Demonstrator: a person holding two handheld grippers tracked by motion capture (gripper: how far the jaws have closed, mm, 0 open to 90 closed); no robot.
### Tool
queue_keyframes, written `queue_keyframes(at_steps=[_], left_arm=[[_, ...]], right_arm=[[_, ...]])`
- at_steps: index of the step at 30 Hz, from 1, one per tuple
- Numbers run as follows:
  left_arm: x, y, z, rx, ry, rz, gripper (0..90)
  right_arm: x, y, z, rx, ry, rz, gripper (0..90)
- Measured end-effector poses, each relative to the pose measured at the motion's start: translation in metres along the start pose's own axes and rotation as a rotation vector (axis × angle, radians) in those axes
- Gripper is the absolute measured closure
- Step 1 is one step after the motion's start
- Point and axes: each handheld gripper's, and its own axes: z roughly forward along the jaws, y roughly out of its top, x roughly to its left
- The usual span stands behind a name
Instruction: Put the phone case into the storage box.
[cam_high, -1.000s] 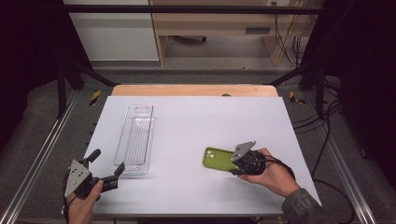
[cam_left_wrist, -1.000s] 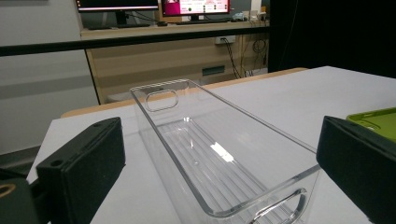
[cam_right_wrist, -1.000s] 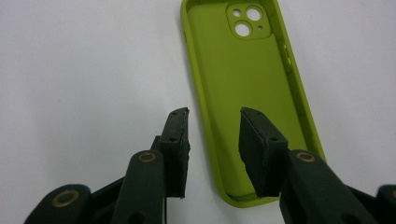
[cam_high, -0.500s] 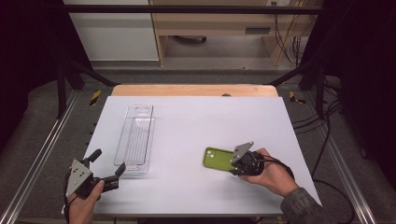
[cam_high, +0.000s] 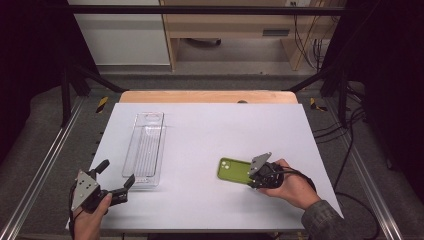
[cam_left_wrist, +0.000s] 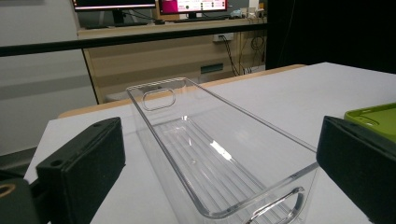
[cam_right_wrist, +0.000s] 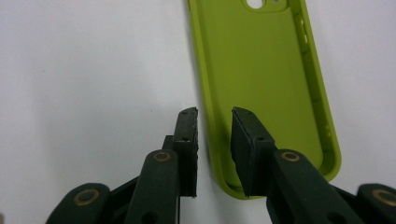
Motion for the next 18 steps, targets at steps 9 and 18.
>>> queue_keyframes(at_steps=[9,18], left_arm=[[-0.0008,0.0001,0.0006,0.001,-0.005,0.003,1.0],[-0.0006,0.0001,0.0005,0.001,-0.005,-0.002,1.0]], right_arm=[[-0.0017,0.0,0.0008,0.004,-0.001,-0.008,73.3],[-0.001,0.0003,0.003,0.014,0.014,-0.026,75.5]])
